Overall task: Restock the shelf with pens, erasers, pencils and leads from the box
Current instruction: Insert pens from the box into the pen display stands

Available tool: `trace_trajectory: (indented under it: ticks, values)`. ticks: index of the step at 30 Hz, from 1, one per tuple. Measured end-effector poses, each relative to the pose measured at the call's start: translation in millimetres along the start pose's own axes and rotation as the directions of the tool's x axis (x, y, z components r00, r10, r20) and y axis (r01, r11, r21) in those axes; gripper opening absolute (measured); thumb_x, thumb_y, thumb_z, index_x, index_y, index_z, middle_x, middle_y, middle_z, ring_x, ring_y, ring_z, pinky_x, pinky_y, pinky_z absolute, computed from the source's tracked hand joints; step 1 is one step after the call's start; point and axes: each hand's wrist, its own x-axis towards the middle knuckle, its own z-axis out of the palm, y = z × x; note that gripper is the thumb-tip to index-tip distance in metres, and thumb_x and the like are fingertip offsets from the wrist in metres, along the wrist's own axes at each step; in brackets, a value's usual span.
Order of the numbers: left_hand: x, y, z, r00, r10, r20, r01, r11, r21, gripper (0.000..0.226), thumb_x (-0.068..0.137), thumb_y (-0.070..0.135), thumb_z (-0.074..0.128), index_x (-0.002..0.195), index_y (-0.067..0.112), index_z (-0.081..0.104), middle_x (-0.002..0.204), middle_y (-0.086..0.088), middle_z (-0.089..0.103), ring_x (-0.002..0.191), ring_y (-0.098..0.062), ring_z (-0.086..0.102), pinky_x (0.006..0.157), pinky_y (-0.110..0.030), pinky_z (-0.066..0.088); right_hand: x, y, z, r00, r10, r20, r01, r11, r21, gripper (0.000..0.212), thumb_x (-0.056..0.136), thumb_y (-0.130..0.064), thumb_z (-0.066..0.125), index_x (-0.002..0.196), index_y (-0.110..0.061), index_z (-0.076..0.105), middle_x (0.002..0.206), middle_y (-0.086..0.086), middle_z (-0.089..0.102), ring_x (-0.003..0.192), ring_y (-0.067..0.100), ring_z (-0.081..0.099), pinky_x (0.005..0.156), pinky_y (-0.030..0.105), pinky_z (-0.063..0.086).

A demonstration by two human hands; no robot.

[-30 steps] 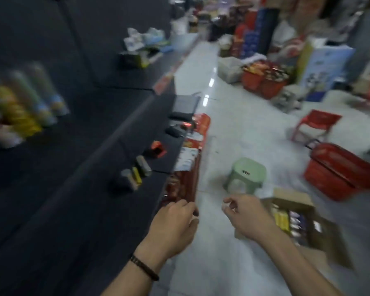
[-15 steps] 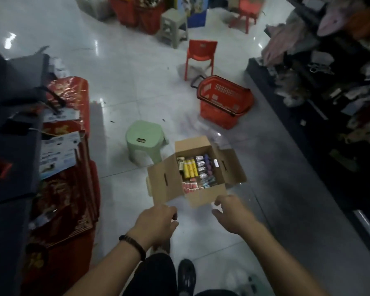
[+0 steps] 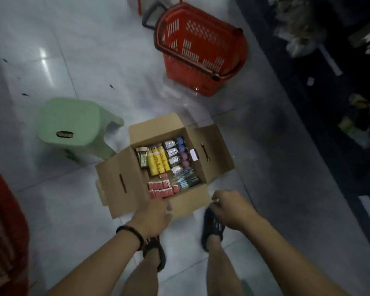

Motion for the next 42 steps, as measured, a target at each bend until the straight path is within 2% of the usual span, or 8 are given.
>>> trace_trajectory:
  ticks: [6, 10, 15, 22, 25, 29, 37, 42]
  values:
    - [198.7, -43.0, 62.2, 0.993, -0.086, -0.086, 0.072, 0.986, -0.151, 0.025, 0.099, 0.029, 0.062, 0.122, 0.026, 0.074, 0.119, 0.003, 0.074, 0.113, -0.022, 0.068, 0.101, -0.043, 0.054, 206.9, 40.8, 42.4, 0.994, -0.1, -0.032, 0.098, 0.994, -0.043, 0.024, 0.103, -0.032, 0.058, 0.123, -0.02, 0.062, 0.119, 0.009, 0.069, 0.104, 0.03, 0.067, 0.083, 0.043, 0.059]
    - [318.3, -56.2, 114.2, 0.992, -0.043, -0.115, 0.024, 0.988, -0.155, 0.023, 0.095, 0.015, 0.063, 0.115, 0.016, 0.075, 0.115, -0.009, 0.072, 0.108, -0.029, 0.068, 0.094, -0.033, 0.053, 322.7, 64.6, 71.4, 0.956, -0.206, -0.211, 0.191, 0.977, -0.094, 0.019, 0.104, -0.037, 0.055, 0.117, -0.023, 0.061, 0.111, 0.004, 0.065, 0.092, 0.026, 0.067, 0.075, 0.047, 0.062]
    - [430.2, -89.4, 189.7, 0.966, -0.132, -0.223, 0.113, 0.989, -0.097, 0.043, 0.085, 0.007, 0.064, 0.127, 0.015, 0.067, 0.127, -0.009, 0.062, 0.114, -0.033, 0.064, 0.099, -0.046, 0.059, 405.2, 87.1, 98.4, 0.865, -0.331, -0.378, 0.337, 0.94, -0.05, 0.009, 0.101, -0.029, 0.061, 0.103, -0.02, 0.062, 0.097, 0.0, 0.063, 0.08, 0.022, 0.061, 0.064, 0.036, 0.048]
    - [440.7, -77.0, 215.8, 0.886, -0.146, -0.439, 0.261, 0.942, 0.212, 0.057, 0.081, 0.013, 0.079, 0.135, 0.019, 0.061, 0.132, -0.001, 0.061, 0.118, -0.023, 0.063, 0.111, -0.047, 0.039, 435.1, 102.7, 127.5, 0.831, -0.306, -0.464, 0.39, 0.916, 0.096, 0.018, 0.103, -0.037, 0.059, 0.098, -0.02, 0.055, 0.093, -0.002, 0.06, 0.078, 0.018, 0.058, 0.064, 0.039, 0.05]
    - [447.0, -71.4, 204.9, 0.925, -0.155, -0.348, 0.265, 0.918, 0.295, 0.034, 0.087, 0.023, 0.075, 0.121, 0.027, 0.07, 0.111, 0.004, 0.069, 0.101, -0.015, 0.069, 0.098, -0.042, 0.052, 437.4, 104.2, 131.1, 0.811, -0.296, -0.505, 0.409, 0.903, 0.127, 0.02, 0.102, -0.035, 0.061, 0.094, -0.017, 0.056, 0.088, -0.003, 0.057, 0.074, 0.017, 0.054, 0.063, 0.039, 0.047]
    - [458.4, -78.3, 206.3, 0.921, -0.206, -0.331, 0.296, 0.922, 0.25, 0.03, 0.105, 0.015, 0.042, 0.129, 0.014, 0.06, 0.125, -0.008, 0.064, 0.116, -0.027, 0.061, 0.104, -0.043, 0.044, 438.6, 103.5, 130.8, 0.838, -0.286, -0.465, 0.393, 0.907, 0.15, 0.021, 0.103, -0.038, 0.06, 0.095, -0.018, 0.057, 0.089, -0.003, 0.059, 0.076, 0.016, 0.056, 0.066, 0.042, 0.053]
    - [457.6, -74.8, 208.5, 0.965, -0.098, -0.244, 0.204, 0.866, 0.456, 0.04, 0.107, 0.022, 0.042, 0.145, 0.01, 0.047, 0.141, -0.015, 0.054, 0.126, -0.035, 0.049, 0.102, -0.043, 0.041, 439.9, 106.1, 124.5, 0.844, -0.318, -0.432, 0.412, 0.9, 0.142, 0.021, 0.103, -0.039, 0.059, 0.091, -0.022, 0.053, 0.083, -0.008, 0.055, 0.071, 0.008, 0.051, 0.059, 0.03, 0.039]
    - [448.2, -71.8, 202.7, 0.962, -0.105, -0.251, 0.189, 0.923, 0.336, 0.028, 0.104, 0.021, 0.047, 0.132, 0.014, 0.052, 0.131, -0.012, 0.057, 0.127, -0.035, 0.048, 0.107, -0.049, 0.036, 435.7, 105.9, 117.6, 0.871, -0.3, -0.389, 0.384, 0.909, 0.16, 0.018, 0.105, -0.037, 0.06, 0.095, -0.023, 0.059, 0.083, -0.011, 0.057, 0.074, 0.007, 0.055, 0.061, 0.025, 0.044]
